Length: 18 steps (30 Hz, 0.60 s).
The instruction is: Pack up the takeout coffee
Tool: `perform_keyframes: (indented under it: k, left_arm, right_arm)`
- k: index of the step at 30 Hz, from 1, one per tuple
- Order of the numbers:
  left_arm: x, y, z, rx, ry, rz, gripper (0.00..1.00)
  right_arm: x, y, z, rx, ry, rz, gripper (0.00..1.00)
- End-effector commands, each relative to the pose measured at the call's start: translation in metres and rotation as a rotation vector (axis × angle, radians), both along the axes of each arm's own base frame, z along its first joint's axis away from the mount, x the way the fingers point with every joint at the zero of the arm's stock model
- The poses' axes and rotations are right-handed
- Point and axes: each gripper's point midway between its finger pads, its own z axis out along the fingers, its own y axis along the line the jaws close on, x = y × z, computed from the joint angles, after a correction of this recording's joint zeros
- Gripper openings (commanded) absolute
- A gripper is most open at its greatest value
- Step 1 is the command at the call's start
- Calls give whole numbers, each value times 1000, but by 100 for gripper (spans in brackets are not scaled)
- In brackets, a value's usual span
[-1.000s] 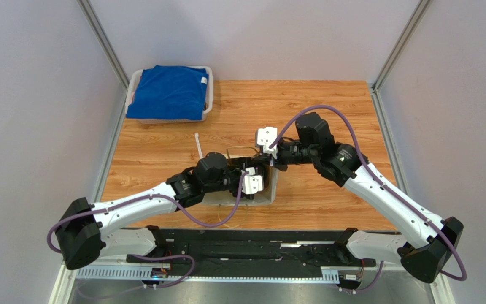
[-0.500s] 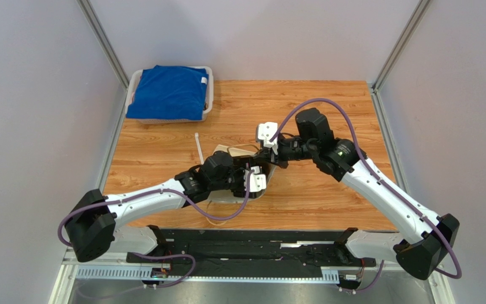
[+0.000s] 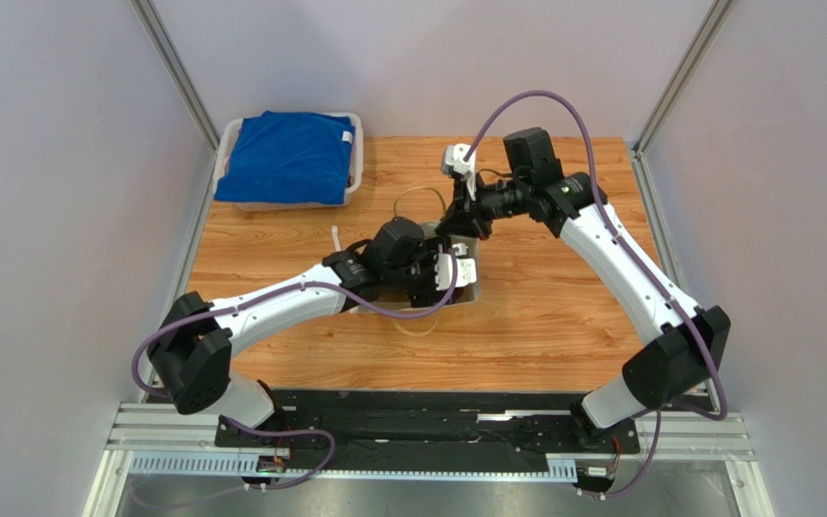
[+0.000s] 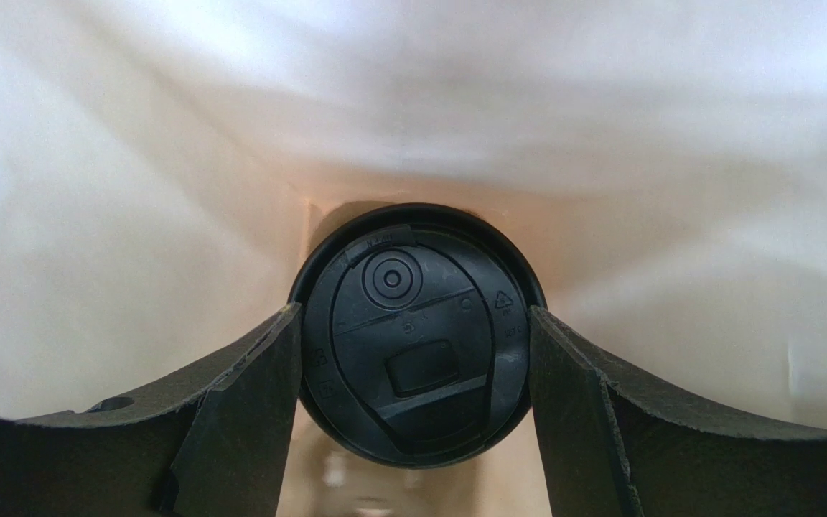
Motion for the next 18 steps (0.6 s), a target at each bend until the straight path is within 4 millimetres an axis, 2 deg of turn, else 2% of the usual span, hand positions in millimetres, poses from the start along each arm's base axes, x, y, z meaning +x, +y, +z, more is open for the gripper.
perform_keyframes:
  k: [1, 3, 4, 5, 6, 18]
  left_arm:
    - [2, -1, 0, 63, 101, 8, 0]
    - [11, -1, 3, 66, 113, 25, 0]
    - [13, 1, -7, 95, 144, 35, 0]
    - [19, 2, -6, 96, 151, 46, 0]
    - [22, 2, -13, 114, 168, 48, 0]
    - [32, 15, -56, 222, 315, 61, 0]
  right_arm:
    - [0, 0, 13, 46, 152, 46, 0]
    - [15, -1, 13, 47, 179, 33, 0]
    - [17, -3, 11, 43, 206, 28, 0]
    - [21, -3, 12, 46, 215, 29, 0]
    - [30, -4, 11, 46, 224, 18, 0]
    - [42, -8, -3, 8, 282, 35, 0]
